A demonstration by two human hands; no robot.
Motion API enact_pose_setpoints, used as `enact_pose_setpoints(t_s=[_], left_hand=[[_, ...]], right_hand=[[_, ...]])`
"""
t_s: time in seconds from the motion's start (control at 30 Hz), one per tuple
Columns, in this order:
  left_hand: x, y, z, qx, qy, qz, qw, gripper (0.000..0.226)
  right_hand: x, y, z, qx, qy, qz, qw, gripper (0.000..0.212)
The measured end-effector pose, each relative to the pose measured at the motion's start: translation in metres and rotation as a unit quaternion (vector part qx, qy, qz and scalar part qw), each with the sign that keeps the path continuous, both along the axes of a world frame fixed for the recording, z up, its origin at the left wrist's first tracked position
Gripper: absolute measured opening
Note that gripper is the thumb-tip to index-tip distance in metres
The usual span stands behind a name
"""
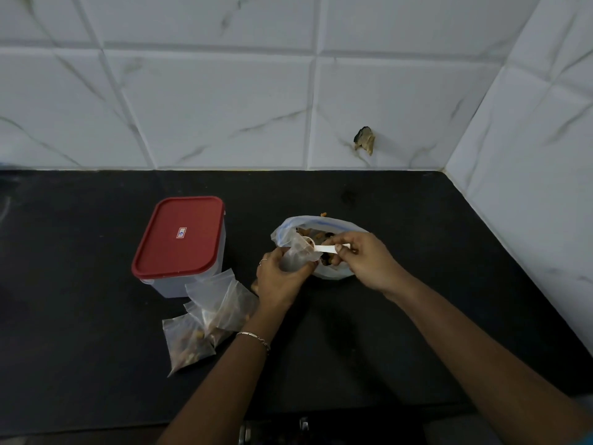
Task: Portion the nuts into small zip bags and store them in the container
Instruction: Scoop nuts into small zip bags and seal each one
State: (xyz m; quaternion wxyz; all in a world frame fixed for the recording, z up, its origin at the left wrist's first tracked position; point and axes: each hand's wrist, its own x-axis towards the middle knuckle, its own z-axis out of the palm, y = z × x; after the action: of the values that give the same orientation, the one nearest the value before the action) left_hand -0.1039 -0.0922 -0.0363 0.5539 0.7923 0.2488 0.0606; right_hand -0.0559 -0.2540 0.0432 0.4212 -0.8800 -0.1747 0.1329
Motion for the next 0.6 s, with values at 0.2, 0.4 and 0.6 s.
enact_pose_setpoints(t_s=[0.2, 0.4, 0.6], left_hand=[[-0.002, 0.0, -0.002, -0.011, -0.019, 0.018, 1.0, 0.039], [-0.002, -0.002, 0.001, 0.009, -0.027, 0.021, 0.999, 0.038], [-0.001, -0.005, 0.007, 0.009, -0.05, 0.025, 0.998, 0.031]], right_hand=[[-0.018, 0.005, 0.007, -0.13, -0.275, 0.121, 0.945, 0.03], [-0.02, 0.005, 0.007, -0.202, -0.396, 0.154, 0.883, 0.031], [-0.02, -0.005, 0.006, -0.208, -0.481, 0.163, 0.836, 0.03]])
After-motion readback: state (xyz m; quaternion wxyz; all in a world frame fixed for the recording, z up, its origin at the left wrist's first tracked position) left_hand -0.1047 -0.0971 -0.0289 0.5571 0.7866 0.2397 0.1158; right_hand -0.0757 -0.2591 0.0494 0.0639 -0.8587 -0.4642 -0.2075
